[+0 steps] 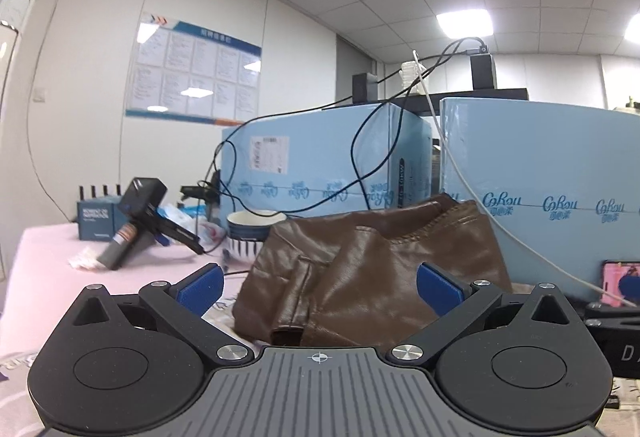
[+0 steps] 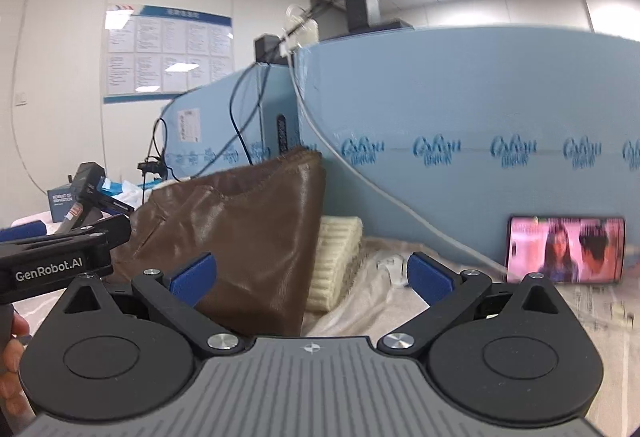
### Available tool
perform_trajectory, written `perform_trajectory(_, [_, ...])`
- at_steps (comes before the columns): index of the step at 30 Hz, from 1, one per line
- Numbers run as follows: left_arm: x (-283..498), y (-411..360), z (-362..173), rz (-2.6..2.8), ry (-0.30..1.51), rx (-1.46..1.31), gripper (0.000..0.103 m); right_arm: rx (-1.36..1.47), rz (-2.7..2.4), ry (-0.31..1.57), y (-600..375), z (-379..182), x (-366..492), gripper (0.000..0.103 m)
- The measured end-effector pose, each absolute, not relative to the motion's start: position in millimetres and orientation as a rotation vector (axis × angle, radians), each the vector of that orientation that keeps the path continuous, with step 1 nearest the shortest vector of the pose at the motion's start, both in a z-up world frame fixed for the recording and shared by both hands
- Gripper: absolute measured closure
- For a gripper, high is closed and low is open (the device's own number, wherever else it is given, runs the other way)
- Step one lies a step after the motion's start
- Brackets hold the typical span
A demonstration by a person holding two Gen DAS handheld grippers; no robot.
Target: Fold clothes
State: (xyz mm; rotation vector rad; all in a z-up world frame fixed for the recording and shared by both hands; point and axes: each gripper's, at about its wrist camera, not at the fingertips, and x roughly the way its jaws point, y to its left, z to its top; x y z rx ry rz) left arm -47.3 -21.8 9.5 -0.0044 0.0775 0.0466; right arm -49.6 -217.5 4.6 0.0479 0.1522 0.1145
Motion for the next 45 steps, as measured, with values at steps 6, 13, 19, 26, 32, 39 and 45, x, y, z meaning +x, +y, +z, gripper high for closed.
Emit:
perform_trajectory(6, [-56,-32,11,0.073,0.035,0.045,0.000,-0.003,0.085,0.078,-215,5,-56,0.000])
perform_trajectory(13, [-56,-33,12,0.072,0.032,0.052,0.000,-0.027,0.097,0.061,-212,5,-57,0.000])
perform_trajectory(19, [-55,-31,11,0.062,0.039,0.041,0.000,-0.022,0.097,0.056,-212,5,-57,0.000])
perform_trajectory(26, [-54,-28,10,0.048,0.048,0.022,0.000,0.002,0.095,0.046,-215,4,-58,0.000])
perform_trajectory(32, [-56,-29,10,0.036,0.035,0.028,0.000,0.017,0.102,0.049,-218,4,-58,0.000])
perform_trajectory(39, [-56,-26,10,0.028,0.033,0.011,0.000,0.023,0.100,0.054,-219,4,-59,0.000])
perform_trajectory(45, [-57,-26,10,0.007,0.030,0.004,0.000,0.034,0.100,0.053,-220,4,-58,0.000])
